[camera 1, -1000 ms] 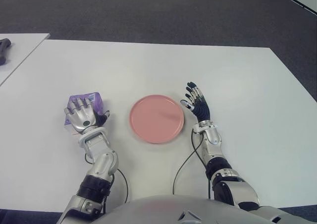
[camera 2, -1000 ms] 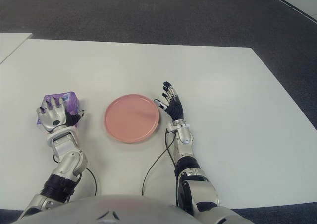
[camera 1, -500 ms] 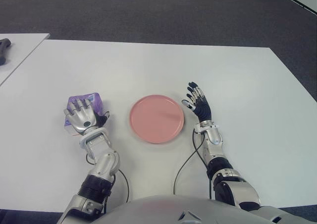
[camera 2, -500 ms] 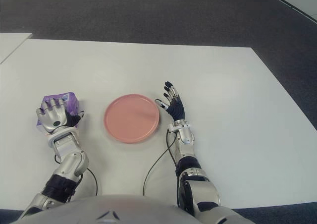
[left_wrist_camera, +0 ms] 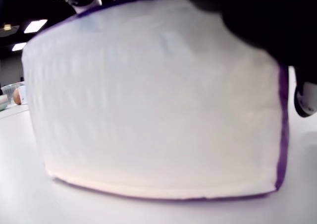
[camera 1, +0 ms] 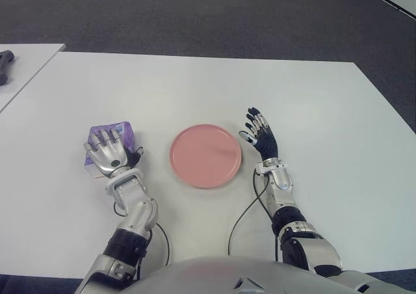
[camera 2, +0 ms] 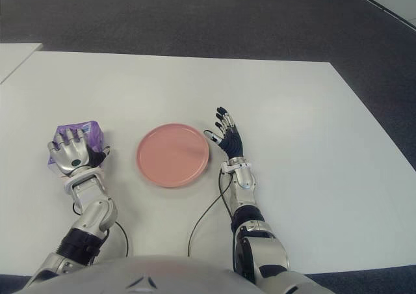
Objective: Put the tissue paper into the plate.
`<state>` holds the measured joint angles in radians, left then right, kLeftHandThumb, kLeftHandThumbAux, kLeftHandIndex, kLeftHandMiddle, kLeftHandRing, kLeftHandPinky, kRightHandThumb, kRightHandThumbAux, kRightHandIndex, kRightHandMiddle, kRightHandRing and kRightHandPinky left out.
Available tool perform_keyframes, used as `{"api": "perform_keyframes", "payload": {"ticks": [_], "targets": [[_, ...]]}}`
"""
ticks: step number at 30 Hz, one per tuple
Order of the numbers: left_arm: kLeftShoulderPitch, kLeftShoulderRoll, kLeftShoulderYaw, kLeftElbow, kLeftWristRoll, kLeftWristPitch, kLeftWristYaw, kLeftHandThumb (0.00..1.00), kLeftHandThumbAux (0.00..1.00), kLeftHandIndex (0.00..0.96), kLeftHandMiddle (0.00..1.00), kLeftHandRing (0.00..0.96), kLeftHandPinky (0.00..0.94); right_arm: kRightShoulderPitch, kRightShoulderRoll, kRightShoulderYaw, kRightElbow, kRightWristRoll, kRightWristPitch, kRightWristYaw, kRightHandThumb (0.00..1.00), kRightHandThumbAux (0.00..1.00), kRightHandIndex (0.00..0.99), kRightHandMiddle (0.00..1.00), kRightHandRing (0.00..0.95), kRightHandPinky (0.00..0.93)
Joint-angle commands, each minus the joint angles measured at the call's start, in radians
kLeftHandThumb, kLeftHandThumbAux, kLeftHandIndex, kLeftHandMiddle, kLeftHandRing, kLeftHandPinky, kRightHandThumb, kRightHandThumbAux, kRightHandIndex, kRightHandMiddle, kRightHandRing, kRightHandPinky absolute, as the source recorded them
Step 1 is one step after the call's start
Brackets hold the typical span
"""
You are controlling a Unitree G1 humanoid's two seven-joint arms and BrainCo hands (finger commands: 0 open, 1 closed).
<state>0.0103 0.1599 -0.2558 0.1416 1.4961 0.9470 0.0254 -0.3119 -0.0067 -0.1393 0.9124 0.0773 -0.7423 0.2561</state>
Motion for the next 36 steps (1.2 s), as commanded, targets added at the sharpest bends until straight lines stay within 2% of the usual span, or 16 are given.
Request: {"api": "perform_keyframes", "payload": {"ticks": [1, 9, 12, 18, 19, 20, 21, 22, 25, 28, 33, 35, 36], "targets": [[0.018, -0.010, -0.008, 0.051, -0.046, 0.013, 0.002, 0.000, 0.357, 0.000, 0.000, 0.000, 0.000, 0.144, -0.007, -0.021, 0.069, 0.024, 0.006, 0.004, 0.081, 0.706, 0.042, 0.017, 0.002, 0.044], [0.009, -0.007, -0.015, 0.071, -0.048, 0.020, 0.005, 0.020, 0.372, 0.000, 0.000, 0.000, 0.000, 0.145, -0.008, -0.022, 0.065, 0.026, 0.008, 0.007, 0.081, 0.706, 0.042, 0.017, 0.002, 0.044], [0.009, -0.005, -0.014, 0.078, -0.060, 0.012, 0.013, 0.067, 0.408, 0.000, 0.000, 0.000, 0.013, 0.145, -0.010, -0.022, 0.065, 0.027, 0.009, 0.008, 0.081, 0.706, 0.042, 0.017, 0.002, 0.044], [0.007, 0.004, -0.011, 0.098, -0.103, -0.019, 0.072, 0.296, 0.520, 0.000, 0.000, 0.000, 0.137, 0.144, -0.012, -0.023, 0.064, 0.030, 0.010, 0.010, 0.081, 0.706, 0.042, 0.017, 0.002, 0.044], [0.007, 0.009, -0.016, 0.105, -0.101, -0.022, 0.091, 0.399, 0.552, 0.037, 0.057, 0.136, 0.269, 0.144, -0.012, -0.024, 0.064, 0.030, 0.011, 0.011, 0.081, 0.706, 0.042, 0.017, 0.002, 0.044], [0.007, 0.015, -0.022, 0.116, -0.096, -0.026, 0.119, 0.437, 0.563, 0.051, 0.077, 0.186, 0.317, 0.144, -0.012, -0.024, 0.064, 0.030, 0.011, 0.011, 0.081, 0.706, 0.042, 0.017, 0.002, 0.044], [0.008, 0.021, -0.023, 0.123, -0.096, -0.036, 0.161, 0.539, 0.576, 0.102, 0.133, 0.276, 0.396, 0.143, -0.013, -0.024, 0.065, 0.030, 0.011, 0.011, 0.081, 0.706, 0.042, 0.017, 0.002, 0.044], [0.009, 0.024, -0.024, 0.128, -0.100, -0.043, 0.190, 0.705, 0.600, 0.141, 0.173, 0.346, 0.466, 0.142, -0.013, -0.024, 0.065, 0.031, 0.012, 0.012, 0.081, 0.706, 0.042, 0.017, 0.002, 0.044], [0.011, 0.026, -0.017, 0.131, -0.128, -0.065, 0.249, 0.903, 0.659, 0.184, 0.225, 0.373, 0.494, 0.141, -0.014, -0.025, 0.066, 0.031, 0.012, 0.012, 0.081, 0.706, 0.042, 0.017, 0.002, 0.044], [0.009, 0.025, -0.004, 0.135, -0.169, -0.095, 0.294, 0.968, 0.685, 0.201, 0.260, 0.371, 0.490, 0.139, -0.014, -0.025, 0.068, 0.032, 0.013, 0.013, 0.081, 0.706, 0.042, 0.017, 0.002, 0.044], [0.007, 0.034, 0.010, 0.150, -0.230, -0.158, 0.384, 0.994, 0.685, 0.200, 0.327, 0.403, 0.507, 0.136, -0.016, -0.026, 0.071, 0.032, 0.015, 0.013, 0.081, 0.706, 0.042, 0.017, 0.002, 0.044], [0.003, 0.040, 0.009, 0.163, -0.245, -0.176, 0.416, 0.997, 0.681, 0.220, 0.344, 0.418, 0.513, 0.134, -0.016, -0.027, 0.072, 0.032, 0.015, 0.013, 0.081, 0.706, 0.042, 0.017, 0.002, 0.044], [0.001, 0.043, 0.009, 0.170, -0.253, -0.184, 0.432, 0.998, 0.679, 0.286, 0.354, 0.420, 0.504, 0.134, -0.017, -0.027, 0.073, 0.032, 0.016, 0.014, 0.081, 0.706, 0.042, 0.017, 0.002, 0.044]]}}
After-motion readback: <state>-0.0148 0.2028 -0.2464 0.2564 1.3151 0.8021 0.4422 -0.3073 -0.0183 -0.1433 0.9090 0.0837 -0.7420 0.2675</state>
